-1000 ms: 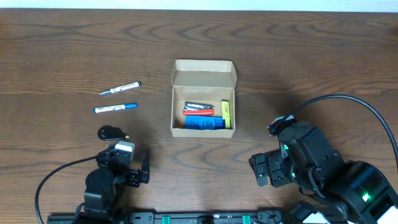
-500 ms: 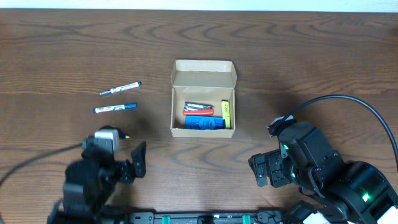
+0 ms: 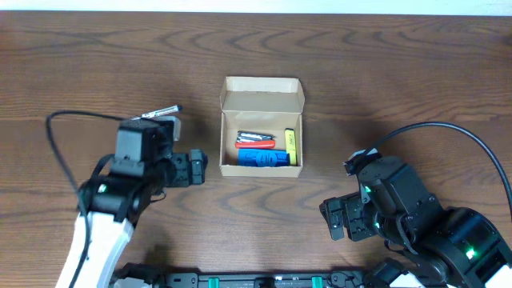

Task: Pack container
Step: 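Reach the left gripper down and grasp the black correction tape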

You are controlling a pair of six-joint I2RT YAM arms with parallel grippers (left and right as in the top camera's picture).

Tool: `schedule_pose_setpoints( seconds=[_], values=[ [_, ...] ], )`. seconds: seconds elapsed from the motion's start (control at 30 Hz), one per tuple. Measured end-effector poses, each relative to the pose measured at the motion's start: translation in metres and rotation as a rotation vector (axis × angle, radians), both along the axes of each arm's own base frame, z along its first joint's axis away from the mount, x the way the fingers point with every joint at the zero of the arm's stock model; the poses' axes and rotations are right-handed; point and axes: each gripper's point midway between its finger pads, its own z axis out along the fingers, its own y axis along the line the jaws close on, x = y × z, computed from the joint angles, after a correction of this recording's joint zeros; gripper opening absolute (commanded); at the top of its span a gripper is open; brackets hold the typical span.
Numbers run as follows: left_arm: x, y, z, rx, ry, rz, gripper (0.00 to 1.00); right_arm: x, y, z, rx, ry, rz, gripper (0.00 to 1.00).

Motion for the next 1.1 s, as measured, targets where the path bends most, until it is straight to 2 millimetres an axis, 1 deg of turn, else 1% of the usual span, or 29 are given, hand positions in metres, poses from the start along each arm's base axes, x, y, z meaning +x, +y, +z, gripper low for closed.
schedule_pose_setpoints(
  seconds=[0.07, 0.1, 0.23, 0.43, 0.53, 0.8, 0.93, 1.1],
  values=[
    [0.004, -0.001, -0.011, 0.000, 0.041, 0.013, 0.95, 0.000, 0.000, 0.000, 0.000, 0.000, 0.000, 0.99],
    [0.007, 0.002, -0.018, 0.007, 0.067, 0.052, 0.95, 0.000, 0.000, 0.000, 0.000, -0.001, 0.000, 0.99],
    [0.013, 0.024, -0.035, 0.073, 0.127, 0.246, 0.95, 0.000, 0.000, 0.000, 0.000, -0.001, 0.000, 0.99],
    [0.019, 0.053, -0.041, 0.142, 0.131, 0.479, 0.95, 0.000, 0.000, 0.000, 0.000, 0.000, 0.000, 0.99],
    [0.020, 0.063, -0.047, 0.154, 0.146, 0.575, 0.95, 0.000, 0.000, 0.000, 0.000, -0.001, 0.000, 0.99],
    [0.018, 0.100, -0.074, 0.158, 0.256, 0.823, 0.95, 0.000, 0.000, 0.000, 0.000, 0.000, 0.000, 0.99],
    [0.015, 0.114, -0.084, 0.149, 0.296, 0.913, 0.95, 0.000, 0.000, 0.000, 0.000, 0.000, 0.000, 0.99],
    [0.012, 0.122, -0.096, 0.139, 0.349, 0.974, 0.95, 0.000, 0.000, 0.000, 0.000, 0.000, 0.000, 0.99]
  ],
)
